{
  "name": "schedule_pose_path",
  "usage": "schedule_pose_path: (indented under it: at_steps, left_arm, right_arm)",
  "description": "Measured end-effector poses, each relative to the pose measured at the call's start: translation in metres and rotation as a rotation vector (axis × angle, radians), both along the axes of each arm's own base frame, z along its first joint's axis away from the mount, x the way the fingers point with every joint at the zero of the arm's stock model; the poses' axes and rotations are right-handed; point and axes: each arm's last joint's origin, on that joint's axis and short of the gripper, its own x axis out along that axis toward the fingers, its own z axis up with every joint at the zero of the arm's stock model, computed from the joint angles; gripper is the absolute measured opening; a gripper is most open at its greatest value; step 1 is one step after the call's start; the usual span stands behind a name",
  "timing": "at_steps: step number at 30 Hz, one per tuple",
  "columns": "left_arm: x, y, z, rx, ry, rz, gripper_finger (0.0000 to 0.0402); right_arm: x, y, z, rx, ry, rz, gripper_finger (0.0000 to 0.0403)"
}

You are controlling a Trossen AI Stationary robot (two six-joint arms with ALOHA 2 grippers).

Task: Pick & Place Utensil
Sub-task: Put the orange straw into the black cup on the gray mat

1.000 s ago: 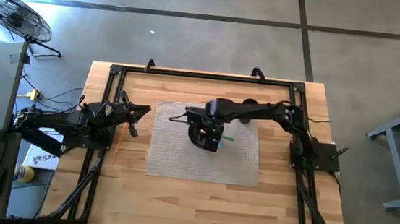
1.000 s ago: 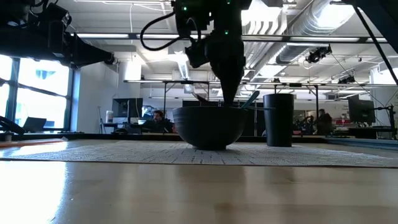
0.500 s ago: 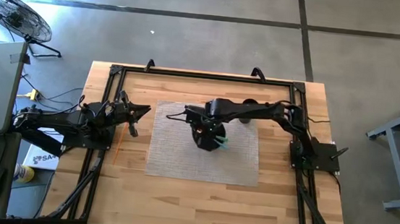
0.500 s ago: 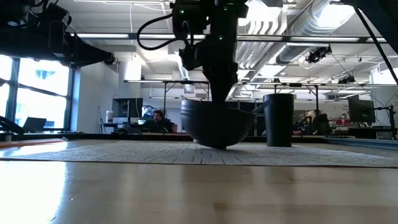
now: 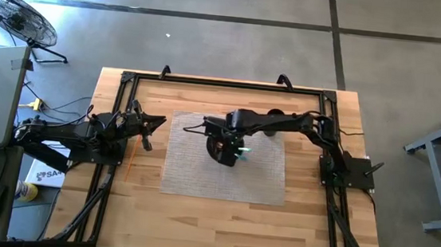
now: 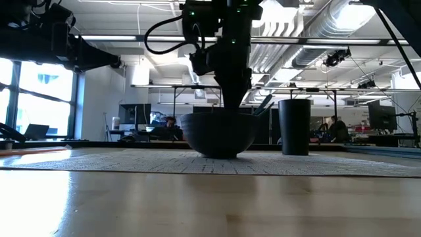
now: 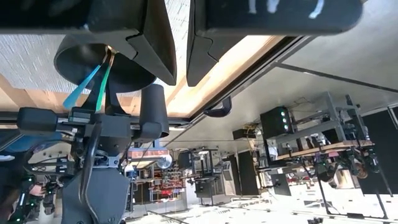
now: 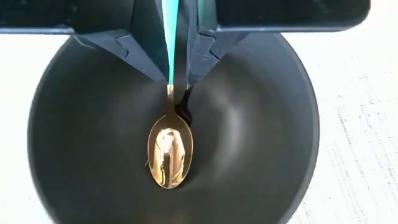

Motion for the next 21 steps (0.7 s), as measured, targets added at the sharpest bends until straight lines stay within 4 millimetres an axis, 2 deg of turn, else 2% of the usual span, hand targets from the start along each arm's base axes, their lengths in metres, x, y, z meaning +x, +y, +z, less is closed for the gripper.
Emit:
schedule_pose_path:
  at_steps: [4,8,14,18,21]
  left_arm:
    - [0.0,0.0,0.0,0.0,0.001,0.0,0.0035]
    - [0.0,0.0,-0.002,-0.047,-0.002,-0.016,0.0035]
    - [0.002,-0.003,-0.011,-0.04,0.101,-0.114,0.0035]
    - [0.001,-0.002,-0.007,-0.056,0.14,-0.089,0.0035]
    - [0.001,-0.001,-0.002,-0.139,0.231,-0.039,0.0035]
  right_arm:
    - [0.002,0.002,0.012,-0.017,-0.01,0.003,0.0054]
    - [0.004,0.014,0.027,-0.079,-0.023,0.027,0.0054]
    - [0.014,0.054,0.033,-0.153,-0.135,0.107,0.005]
    - [0.019,0.087,0.036,-0.173,-0.228,0.166,0.0036]
    - [0.021,0.11,0.038,-0.168,-0.288,0.208,0.0024]
